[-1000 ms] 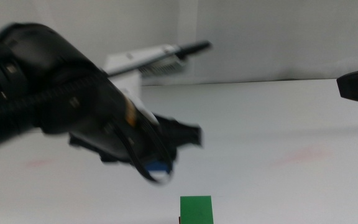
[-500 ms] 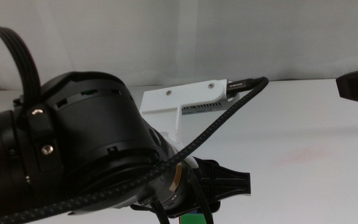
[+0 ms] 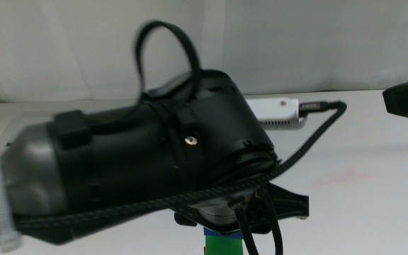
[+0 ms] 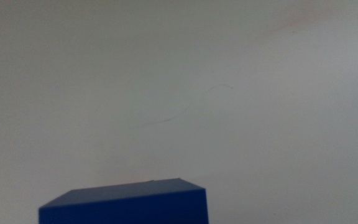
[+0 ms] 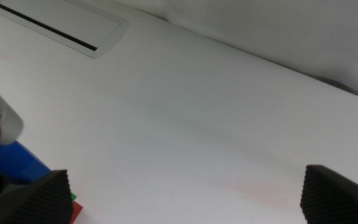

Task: Stack red cubes first, then green, then blue cubes in a specific spot.

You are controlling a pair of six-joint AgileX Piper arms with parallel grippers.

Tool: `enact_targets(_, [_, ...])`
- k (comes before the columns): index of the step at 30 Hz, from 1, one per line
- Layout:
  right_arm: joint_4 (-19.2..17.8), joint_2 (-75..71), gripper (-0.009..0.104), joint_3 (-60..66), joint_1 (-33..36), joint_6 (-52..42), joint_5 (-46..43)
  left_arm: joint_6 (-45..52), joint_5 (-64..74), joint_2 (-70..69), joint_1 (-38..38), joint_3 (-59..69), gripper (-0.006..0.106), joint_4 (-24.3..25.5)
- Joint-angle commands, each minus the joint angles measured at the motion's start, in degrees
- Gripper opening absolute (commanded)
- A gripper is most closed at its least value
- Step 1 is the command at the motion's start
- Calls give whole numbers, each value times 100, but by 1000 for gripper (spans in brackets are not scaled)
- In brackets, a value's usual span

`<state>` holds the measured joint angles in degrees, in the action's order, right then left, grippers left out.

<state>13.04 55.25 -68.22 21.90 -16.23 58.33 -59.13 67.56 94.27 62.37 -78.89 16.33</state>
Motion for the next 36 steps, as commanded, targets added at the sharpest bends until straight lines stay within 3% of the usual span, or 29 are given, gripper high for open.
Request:
enact_targets(1, [10,-19,102,-14,-26,-13,-2,-195,115,92,36,-66,-3,44])
enact_targets(18, [10,-19,102,-14,-26,-13,33,-793,-357,105,36,319,-3,-36])
enact_targets(36, [10,-19,102,-14,-26,-13,43,-819,-478,384,36,369,-3,-26])
